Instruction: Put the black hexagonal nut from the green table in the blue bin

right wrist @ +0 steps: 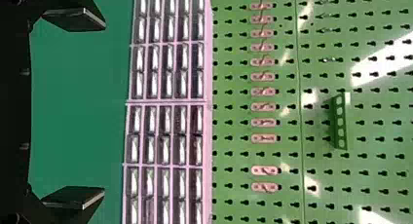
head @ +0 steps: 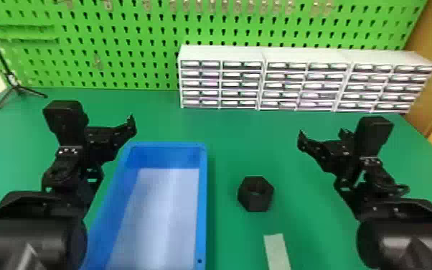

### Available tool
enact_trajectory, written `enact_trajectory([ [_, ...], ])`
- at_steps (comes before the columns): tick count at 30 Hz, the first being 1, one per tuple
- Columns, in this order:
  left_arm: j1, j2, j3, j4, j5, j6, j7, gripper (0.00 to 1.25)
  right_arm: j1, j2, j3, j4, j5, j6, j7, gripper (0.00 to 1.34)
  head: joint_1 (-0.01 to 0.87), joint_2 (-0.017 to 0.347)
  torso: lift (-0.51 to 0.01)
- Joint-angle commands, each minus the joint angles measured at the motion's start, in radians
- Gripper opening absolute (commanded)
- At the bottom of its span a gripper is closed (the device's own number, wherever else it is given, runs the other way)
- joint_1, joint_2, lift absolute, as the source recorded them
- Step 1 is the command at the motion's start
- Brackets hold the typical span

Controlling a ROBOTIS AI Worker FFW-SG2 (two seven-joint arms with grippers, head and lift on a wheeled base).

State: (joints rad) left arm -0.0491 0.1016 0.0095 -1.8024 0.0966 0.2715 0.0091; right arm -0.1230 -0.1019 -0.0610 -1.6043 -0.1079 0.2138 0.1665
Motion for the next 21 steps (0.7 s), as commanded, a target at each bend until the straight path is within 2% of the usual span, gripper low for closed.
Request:
enact_trajectory([
  [1, 0.0, 0.001, 0.003, 0.0, 0.0, 0.0, 0.0, 1.09, 0.017, 0.001, -0.037, -0.052, 0.022, 0.096, 0.054, 1.23, 0.683, 0.028, -0.096],
  [9, 0.002, 0.0, 0.004, 0.0, 0.0, 0.0, 0.0, 1.09, 0.022, -0.03, -0.053, -0.103, 0.03, 0.233, 0.185, 1.25, 0.683, 0.028, -0.096],
  [13, 0.002, 0.0, 0.004, 0.0, 0.002, 0.0, 0.0, 1.09, 0.016, -0.051, -0.03, -0.132, 0.04, 0.294, 0.228, 1.25, 0.683, 0.028, -0.096],
  [17, 0.003, 0.0, 0.007, 0.0, 0.0, 0.0, 0.0, 1.09, 0.0, -0.101, 0.021, -0.175, 0.09, 0.377, 0.265, 1.25, 0.683, 0.028, -0.096],
  [21, 0.006, 0.001, 0.007, 0.0, 0.002, 0.0, 0.0, 1.09, -0.018, -0.154, 0.072, -0.187, 0.079, 0.423, 0.303, 1.25, 0.683, 0.028, -0.096],
])
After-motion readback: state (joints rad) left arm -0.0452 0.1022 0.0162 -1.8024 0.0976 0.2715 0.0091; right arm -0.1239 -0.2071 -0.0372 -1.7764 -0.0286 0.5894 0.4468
